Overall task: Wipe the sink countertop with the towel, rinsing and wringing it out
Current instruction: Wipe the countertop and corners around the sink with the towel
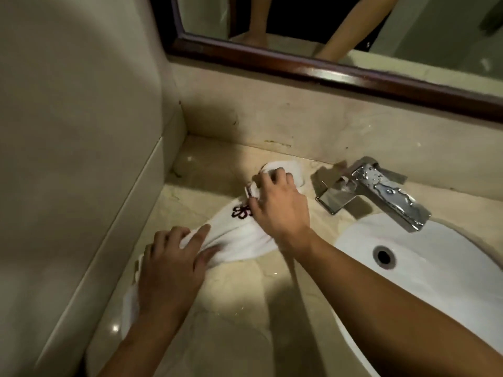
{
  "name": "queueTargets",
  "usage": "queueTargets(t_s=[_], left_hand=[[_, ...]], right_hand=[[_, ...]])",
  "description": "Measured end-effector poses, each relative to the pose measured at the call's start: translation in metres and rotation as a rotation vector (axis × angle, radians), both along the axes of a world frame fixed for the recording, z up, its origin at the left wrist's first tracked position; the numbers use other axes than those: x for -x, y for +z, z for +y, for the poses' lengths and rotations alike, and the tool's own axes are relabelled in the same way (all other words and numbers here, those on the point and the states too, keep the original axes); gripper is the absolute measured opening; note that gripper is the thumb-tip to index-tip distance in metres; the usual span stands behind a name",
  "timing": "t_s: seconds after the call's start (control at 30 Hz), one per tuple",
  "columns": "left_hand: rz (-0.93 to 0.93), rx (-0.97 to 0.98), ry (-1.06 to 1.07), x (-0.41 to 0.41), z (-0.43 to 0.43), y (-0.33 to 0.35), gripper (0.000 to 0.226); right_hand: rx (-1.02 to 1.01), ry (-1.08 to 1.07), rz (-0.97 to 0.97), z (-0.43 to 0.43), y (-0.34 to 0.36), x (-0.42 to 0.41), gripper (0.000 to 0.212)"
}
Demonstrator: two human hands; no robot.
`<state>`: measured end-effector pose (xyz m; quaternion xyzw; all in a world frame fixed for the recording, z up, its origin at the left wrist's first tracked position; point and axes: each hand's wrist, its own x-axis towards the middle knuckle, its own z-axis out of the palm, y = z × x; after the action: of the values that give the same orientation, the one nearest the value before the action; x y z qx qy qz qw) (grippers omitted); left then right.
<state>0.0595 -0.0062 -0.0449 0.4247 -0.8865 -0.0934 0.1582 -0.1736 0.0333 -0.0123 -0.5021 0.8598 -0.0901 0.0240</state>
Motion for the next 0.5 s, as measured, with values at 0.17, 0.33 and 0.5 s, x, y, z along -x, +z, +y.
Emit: queueTargets(t_s=[0.17,0.33,0.5], left_hand=[[0.123,0.191,0.027,0.067,-0.073,0.008,0.041],[-0.096,0.002,0.081,0.131,-0.115,0.025,0.039],[-0.35,-0.045,0.032,0.124,-0.118,0.021,0.065]], right_hand=[[0.144,-0.319,0.158,-0.025,0.028,0.03,0.047],[-0.015,-0.452,-0.041,-0.023,0.03,0.042,0.087],[-0.14,-0.236,-0.063,-0.007,0.014,0.046,0.087]])
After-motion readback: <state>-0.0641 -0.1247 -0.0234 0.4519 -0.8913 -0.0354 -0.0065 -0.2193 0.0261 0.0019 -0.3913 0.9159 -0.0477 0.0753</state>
